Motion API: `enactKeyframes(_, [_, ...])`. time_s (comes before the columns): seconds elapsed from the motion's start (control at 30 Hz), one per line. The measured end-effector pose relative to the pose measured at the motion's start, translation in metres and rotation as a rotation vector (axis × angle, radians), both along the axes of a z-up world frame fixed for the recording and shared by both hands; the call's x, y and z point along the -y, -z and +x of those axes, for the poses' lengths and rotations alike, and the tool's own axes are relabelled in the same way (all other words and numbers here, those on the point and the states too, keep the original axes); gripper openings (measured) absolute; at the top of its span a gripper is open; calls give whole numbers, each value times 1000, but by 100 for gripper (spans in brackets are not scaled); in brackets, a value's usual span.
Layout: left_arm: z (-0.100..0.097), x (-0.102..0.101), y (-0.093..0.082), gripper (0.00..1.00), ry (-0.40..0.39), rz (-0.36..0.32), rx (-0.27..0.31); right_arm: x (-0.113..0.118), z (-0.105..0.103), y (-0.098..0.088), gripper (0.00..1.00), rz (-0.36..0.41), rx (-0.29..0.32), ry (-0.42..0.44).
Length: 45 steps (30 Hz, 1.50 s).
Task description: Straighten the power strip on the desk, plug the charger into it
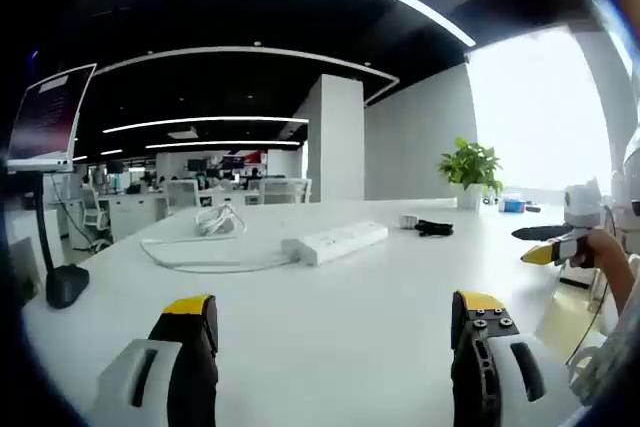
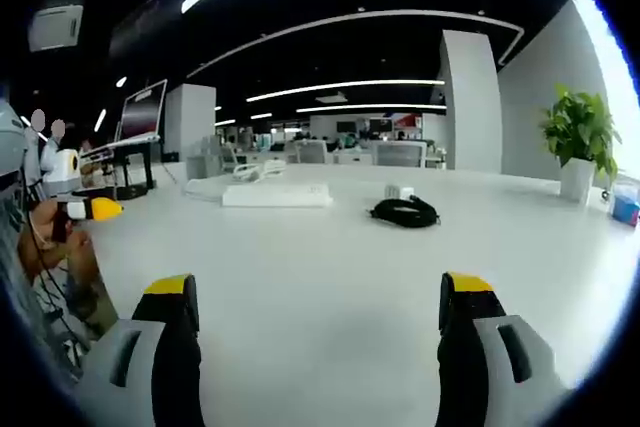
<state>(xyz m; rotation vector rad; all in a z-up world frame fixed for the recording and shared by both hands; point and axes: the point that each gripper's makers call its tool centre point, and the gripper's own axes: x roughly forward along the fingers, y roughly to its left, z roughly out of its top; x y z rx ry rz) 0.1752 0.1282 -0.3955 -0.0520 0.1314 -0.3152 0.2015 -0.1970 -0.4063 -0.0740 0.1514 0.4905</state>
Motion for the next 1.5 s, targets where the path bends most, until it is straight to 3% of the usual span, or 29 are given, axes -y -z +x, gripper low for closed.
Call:
enactKeyframes(0.2, [2,1,-2,99,0,3,10,-1,1,-5,100,6,16,-9])
enactKeyframes(0.37, [8,7,-7,99,25,44,38,-7,5,-10,99,-15,29,-34])
enactKeyframes(0.6, [16,13,-19,99,45,20,80,-16,11,-25,99,6,63,-91])
enactKeyframes(0.73, [23,18,-23,99,68,33,92,-25,19,-37,99,1,100,-160])
enactKeyframes(0.87, [31,23,-30,99,86,-1,113,-38,24,-42,98,-3,100,-248])
enactKeyframes(1.1, [49,23,-38,99,43,49,179,-48,39,-56,97,3,151,-285])
enactKeyframes(1.33, [65,31,-39,99,74,61,169,-56,58,-67,96,-26,191,-296])
enactKeyframes(1.5, [78,31,-38,99,72,29,153,-62,73,-71,95,-22,215,-315])
